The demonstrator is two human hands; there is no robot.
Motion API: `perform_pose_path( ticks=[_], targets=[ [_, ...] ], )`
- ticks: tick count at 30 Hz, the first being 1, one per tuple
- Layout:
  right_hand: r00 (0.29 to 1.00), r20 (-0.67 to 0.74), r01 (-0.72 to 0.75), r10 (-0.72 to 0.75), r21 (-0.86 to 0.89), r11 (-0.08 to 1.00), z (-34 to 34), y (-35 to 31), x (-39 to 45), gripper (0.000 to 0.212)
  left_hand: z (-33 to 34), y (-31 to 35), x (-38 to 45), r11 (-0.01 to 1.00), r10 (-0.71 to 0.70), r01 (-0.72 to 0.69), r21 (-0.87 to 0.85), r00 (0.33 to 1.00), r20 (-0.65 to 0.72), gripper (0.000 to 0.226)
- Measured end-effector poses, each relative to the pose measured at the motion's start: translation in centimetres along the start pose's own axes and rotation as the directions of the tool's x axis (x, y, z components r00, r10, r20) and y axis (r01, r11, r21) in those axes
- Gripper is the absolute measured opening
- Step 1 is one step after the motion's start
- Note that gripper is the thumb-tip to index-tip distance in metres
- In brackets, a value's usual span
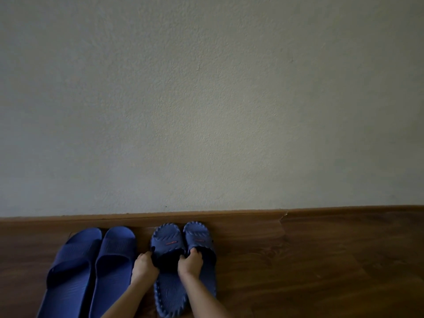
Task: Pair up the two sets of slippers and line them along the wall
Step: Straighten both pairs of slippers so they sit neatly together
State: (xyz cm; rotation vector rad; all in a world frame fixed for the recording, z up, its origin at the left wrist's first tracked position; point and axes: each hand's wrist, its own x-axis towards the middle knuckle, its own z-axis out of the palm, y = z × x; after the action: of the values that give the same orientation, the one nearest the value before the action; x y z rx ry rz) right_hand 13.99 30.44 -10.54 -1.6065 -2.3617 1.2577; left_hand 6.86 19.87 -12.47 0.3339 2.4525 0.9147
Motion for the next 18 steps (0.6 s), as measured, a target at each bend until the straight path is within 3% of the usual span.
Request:
perform_pose_path(
  ticks=[5,11,15,18],
  targets=[
    [0.996,0.083,0.02,-0.015,-0.05,0.999,-0.7,0.1,0.0,0.052,-0.4,0.1,-1.1,0.999,0.038,-0.039,-0.023,0.998,-0.046,0.027],
    [0.992,0.125,0.043,-0.035,-0.064,0.997,-1.2,0.5,0.5,0.043,-0.5,0.1,-2.1,0.994,0.075,-0.08,-0.069,0.995,-0.073,0.032],
    [0.978,0.21,0.025,-0.012,-0.06,0.998,-2.1,0.4,1.0,0.072,-1.1,0.4,-2.7,0.994,0.061,-0.069,-0.083,0.993,-0.097,0.032],
    [0.969,0.247,0.019,-0.011,-0.027,0.999,-2.4,0.6,1.0,0.077,-0.7,0.1,-3.4,0.993,0.04,-0.052,-0.109,0.993,-0.109,0.024]
  ],
)
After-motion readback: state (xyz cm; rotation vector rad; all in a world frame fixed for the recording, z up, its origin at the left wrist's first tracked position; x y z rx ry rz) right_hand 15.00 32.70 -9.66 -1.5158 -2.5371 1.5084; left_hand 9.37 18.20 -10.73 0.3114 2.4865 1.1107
